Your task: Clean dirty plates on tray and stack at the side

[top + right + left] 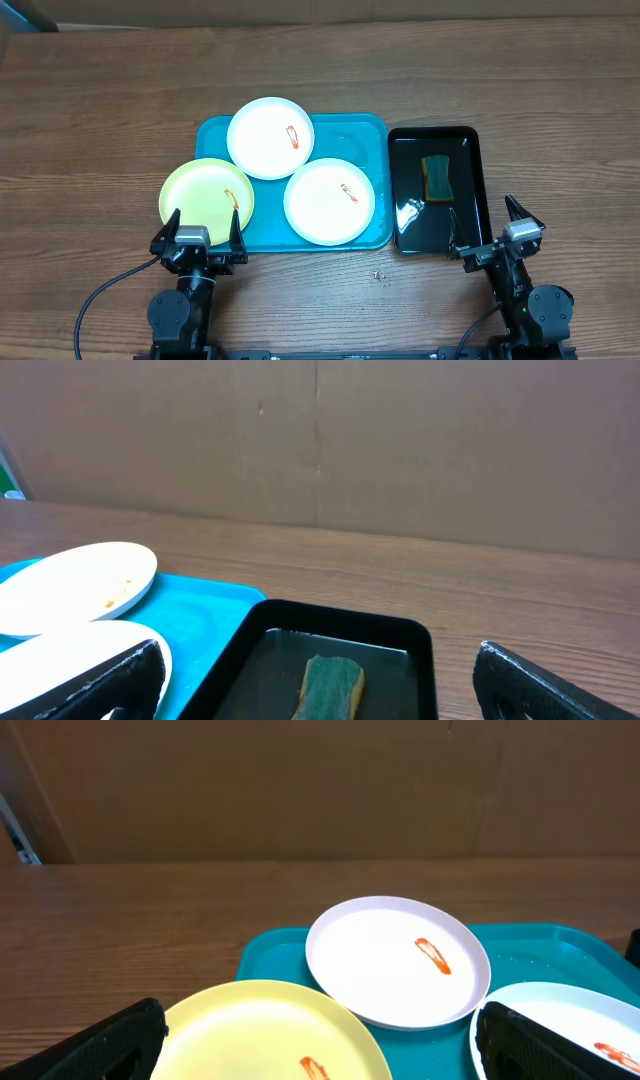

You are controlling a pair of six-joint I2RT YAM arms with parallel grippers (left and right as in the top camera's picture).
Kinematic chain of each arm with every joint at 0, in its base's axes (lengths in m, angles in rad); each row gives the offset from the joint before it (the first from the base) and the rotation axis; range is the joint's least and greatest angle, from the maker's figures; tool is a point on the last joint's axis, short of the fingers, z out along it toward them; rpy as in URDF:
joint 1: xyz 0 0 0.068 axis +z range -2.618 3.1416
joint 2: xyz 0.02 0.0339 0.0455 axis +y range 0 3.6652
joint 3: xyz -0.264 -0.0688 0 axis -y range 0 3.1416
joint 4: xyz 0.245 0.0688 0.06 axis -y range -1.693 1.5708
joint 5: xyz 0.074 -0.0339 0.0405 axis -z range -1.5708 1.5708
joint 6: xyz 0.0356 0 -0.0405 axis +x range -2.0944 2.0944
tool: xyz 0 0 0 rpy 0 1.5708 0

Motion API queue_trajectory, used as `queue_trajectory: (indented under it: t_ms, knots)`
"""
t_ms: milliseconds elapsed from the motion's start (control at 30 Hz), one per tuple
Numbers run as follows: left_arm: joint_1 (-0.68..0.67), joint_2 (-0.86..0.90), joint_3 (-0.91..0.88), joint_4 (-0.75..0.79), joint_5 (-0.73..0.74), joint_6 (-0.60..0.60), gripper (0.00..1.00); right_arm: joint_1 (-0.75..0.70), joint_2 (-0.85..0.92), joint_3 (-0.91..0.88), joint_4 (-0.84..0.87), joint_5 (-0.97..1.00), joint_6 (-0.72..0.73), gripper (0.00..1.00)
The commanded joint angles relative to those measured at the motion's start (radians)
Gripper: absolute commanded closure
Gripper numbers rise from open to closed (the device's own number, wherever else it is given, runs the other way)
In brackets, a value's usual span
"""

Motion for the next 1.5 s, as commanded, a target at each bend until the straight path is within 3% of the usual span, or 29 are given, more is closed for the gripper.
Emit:
queue_trajectory:
  t_ms: [0,767,1067,1233,1467]
  knots:
    - [0.004,-0.007,-0.007,0.003,0.001,0.026,0.0,0.004,-0.007,-0.01,0.003,0.01,0.004,0.0]
    - [0.004,-0.007,-0.007,0.004,0.006,0.026,0.0,0.004,-0.007,-0.01,0.003,0.01,0.004,0.0]
    - [0.004,-0.007,0.017,0.027,0.25,0.015,0.0,0.004,-0.007,-0.01,0.008,-0.056,0.005,0.0]
    - [0.004,-0.005,0.133,-0.04,0.307,-0.102,0.0,0.004,-0.007,-0.01,0.075,-0.148,0.005,0.0]
    - [0.004,0.152,0.493,-0.254,0.341,-0.056,0.0,0.004,0.011,0.159,-0.013,-0.238,0.147,0.0]
